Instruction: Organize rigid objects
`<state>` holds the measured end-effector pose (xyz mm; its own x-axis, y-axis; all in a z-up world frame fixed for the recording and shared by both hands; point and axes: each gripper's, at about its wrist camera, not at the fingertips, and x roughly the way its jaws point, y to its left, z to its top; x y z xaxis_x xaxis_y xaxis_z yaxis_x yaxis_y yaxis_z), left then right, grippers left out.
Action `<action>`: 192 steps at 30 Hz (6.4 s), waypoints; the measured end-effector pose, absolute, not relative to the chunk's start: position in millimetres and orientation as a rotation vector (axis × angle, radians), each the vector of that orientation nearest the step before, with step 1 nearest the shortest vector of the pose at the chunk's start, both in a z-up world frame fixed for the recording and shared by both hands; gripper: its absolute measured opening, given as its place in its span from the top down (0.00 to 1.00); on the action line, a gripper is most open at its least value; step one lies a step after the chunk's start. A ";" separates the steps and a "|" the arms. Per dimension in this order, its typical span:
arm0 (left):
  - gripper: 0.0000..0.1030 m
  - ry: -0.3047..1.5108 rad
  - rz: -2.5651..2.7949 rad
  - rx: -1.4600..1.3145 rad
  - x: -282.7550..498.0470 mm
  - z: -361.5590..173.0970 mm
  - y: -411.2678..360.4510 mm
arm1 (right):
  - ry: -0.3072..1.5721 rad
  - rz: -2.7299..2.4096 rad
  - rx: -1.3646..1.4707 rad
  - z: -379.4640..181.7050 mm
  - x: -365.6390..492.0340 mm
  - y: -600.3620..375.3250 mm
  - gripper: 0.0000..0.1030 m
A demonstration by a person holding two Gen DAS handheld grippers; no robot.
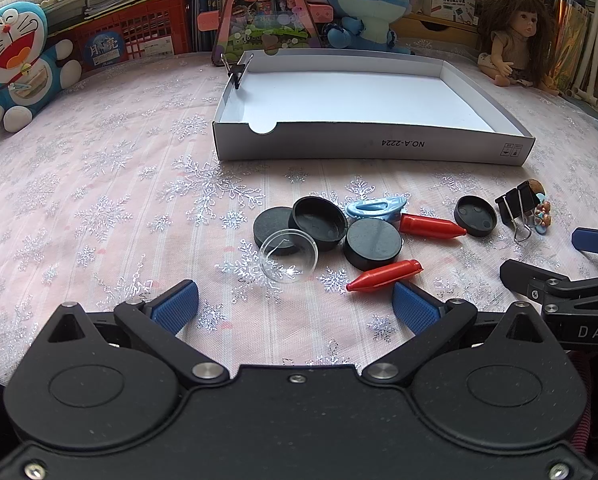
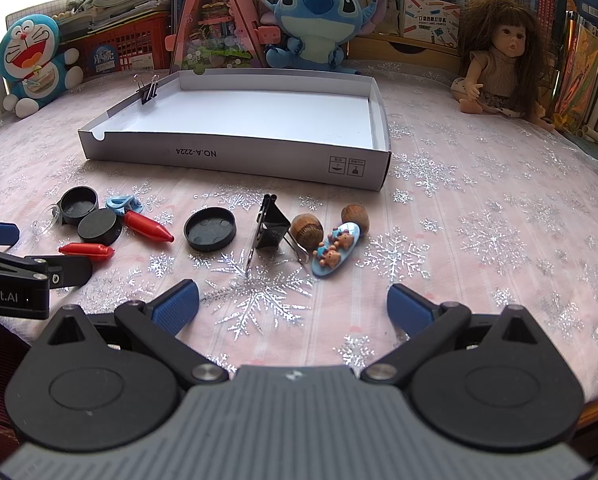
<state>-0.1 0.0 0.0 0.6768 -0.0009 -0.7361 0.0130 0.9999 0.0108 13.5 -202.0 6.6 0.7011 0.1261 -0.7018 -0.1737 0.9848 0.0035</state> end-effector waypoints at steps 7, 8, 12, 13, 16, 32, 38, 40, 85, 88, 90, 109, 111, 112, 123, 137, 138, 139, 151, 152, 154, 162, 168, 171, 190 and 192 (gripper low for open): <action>0.00 0.827 -0.008 0.016 0.0 0.0 0.0 | 0.776 0.167 -0.065 6.3 13.5 -202.0 0.00; 0.00 0.827 -0.008 0.016 0.0 0.0 0.0 | 0.776 0.167 -0.065 6.3 13.4 -202.1 0.00; 0.00 0.827 -0.008 0.016 0.0 0.0 0.0 | 0.776 0.167 -0.065 6.2 13.4 -202.1 0.00; 0.00 0.828 -0.008 0.016 0.0 0.0 0.1 | 0.776 0.167 -0.065 6.2 13.4 -202.1 0.00; 0.00 0.828 -0.008 0.016 0.0 0.0 0.0 | 0.776 0.167 -0.065 6.2 13.4 -202.0 0.00; 0.00 0.828 -0.008 0.016 0.0 0.0 0.0 | 0.776 0.167 -0.065 6.1 13.4 -201.9 0.00; 0.00 0.828 -0.008 0.016 0.0 0.0 0.0 | 0.776 0.167 -0.065 6.2 13.1 -201.8 0.00; 0.00 0.827 -0.008 0.016 0.0 0.0 0.0 | 0.776 0.166 -0.065 6.1 13.0 -201.7 0.00; 0.45 0.711 -0.105 -0.058 -4.0 19.1 10.7 | 0.614 0.264 -0.093 21.1 11.1 -197.0 0.30; 0.55 0.703 -0.090 -0.093 -4.6 21.7 18.7 | 0.602 0.262 -0.095 22.0 12.0 -197.5 0.46; 0.56 0.701 -0.082 -0.100 -5.3 21.8 22.1 | 0.601 0.267 -0.091 21.8 13.7 -198.0 0.49; 0.70 0.717 -0.074 -0.060 -5.0 19.3 17.6 | 0.574 0.278 -0.089 26.8 20.0 -194.6 0.77; 0.70 0.711 -0.078 -0.069 -2.8 23.0 18.9 | 0.571 0.275 -0.082 28.7 22.4 -196.3 0.77; 0.70 0.709 -0.079 -0.077 -0.9 25.2 20.1 | 0.570 0.273 -0.079 29.6 23.6 -197.1 0.77; 0.70 0.693 -0.085 -0.139 36.6 54.0 31.6 | 0.613 0.240 0.010 38.6 51.6 -213.9 0.77; 0.70 0.723 -0.132 -0.180 93.0 73.1 25.6 | 0.658 0.216 0.115 60.5 101.2 -229.6 0.79; 0.70 0.727 -0.134 -0.182 96.4 73.2 25.1 | 0.664 0.217 0.114 60.8 104.8 -229.4 0.79; 0.70 0.730 -0.131 -0.183 99.5 73.0 24.5 | 0.672 0.217 0.110 60.6 107.7 -229.1 0.80; 0.70 0.754 -0.160 -0.166 100.2 58.0 15.9 | 0.664 0.267 -0.029 42.6 82.4 -227.3 0.52; 0.70 0.756 -0.161 -0.165 100.0 57.3 15.2 | 0.668 0.274 -0.037 40.4 81.9 -225.6 0.46; 0.70 0.756 -0.160 -0.162 99.6 56.4 14.8 | 0.671 0.272 -0.059 35.8 81.6 -221.4 0.44; 0.70 0.759 -0.159 -0.157 99.7 54.6 15.5 | 0.687 0.232 -0.117 22.2 88.3 -214.5 0.44; 0.70 0.761 -0.161 -0.156 99.5 53.4 15.9 | 0.709 0.215 -0.123 16.0 91.7 -218.8 0.43; 0.70 0.764 -0.163 -0.150 100.3 51.0 14.3 | 0.734 0.224 -0.122 12.8 93.1 -220.4 0.43; 0.70 0.735 -0.166 -0.160 125.6 68.9 17.9 | 0.659 0.297 -0.066 63.8 100.5 -219.0 0.64; 0.70 0.734 -0.168 -0.171 135.6 73.1 19.0 | 0.657 0.288 -0.056 70.4 113.5 -219.9 0.64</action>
